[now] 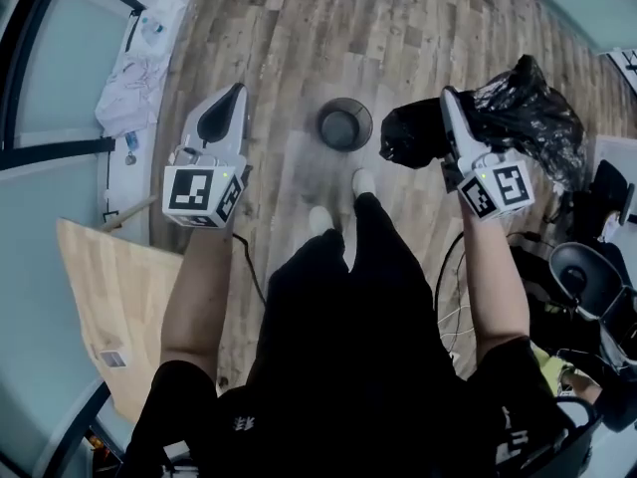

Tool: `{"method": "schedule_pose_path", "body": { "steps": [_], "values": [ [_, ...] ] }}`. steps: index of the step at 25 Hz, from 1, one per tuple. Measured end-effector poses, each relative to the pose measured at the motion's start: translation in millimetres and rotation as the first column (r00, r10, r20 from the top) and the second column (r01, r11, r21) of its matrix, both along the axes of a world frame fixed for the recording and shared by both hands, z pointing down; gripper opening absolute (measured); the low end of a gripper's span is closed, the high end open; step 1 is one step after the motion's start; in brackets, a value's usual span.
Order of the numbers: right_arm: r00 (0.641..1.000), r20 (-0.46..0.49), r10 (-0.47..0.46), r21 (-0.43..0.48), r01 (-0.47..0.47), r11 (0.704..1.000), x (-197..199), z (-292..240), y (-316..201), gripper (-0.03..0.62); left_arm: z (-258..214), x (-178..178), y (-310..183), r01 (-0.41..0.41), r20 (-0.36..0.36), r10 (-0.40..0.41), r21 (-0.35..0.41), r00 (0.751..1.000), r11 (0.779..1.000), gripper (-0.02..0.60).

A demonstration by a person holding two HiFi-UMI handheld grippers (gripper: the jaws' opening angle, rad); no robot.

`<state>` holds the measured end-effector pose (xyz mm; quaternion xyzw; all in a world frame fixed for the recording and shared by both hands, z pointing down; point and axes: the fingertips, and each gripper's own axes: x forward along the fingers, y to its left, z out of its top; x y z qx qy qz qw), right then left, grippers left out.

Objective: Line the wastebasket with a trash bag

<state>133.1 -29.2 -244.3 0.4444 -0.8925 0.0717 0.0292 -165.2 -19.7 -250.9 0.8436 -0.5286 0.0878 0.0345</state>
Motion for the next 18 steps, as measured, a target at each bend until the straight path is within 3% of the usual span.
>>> {"method": "schedule_pose_path", "body": {
  "steps": [5,8,12,18],
  "values": [
    [0.997,-0.047,-0.057,0.025,0.059,0.998,-3,54,-39,0.002,40,0,-37,0.056,0.016,-0.056,0.006,0.998,0.998,0.008],
    [0.994,-0.053,-0.095,-0.001,0.096,0.995,-7,97,-54,0.002,70,3,-47,0.081,0.002,-0.081,-0.035,0.997,0.996,0.008],
    [0.984,-0.056,-0.171,0.001,0.171,0.985,-22,140,-62,0.002,106,9,-58,0.053,-0.021,-0.055,-0.067,0.998,0.996,0.008],
    [0.976,-0.080,-0.200,0.032,0.204,0.979,-36,215,-74,0.002,196,20,-74,0.022,0.003,-0.022,-0.059,1.000,0.998,0.008]
  ]
}}
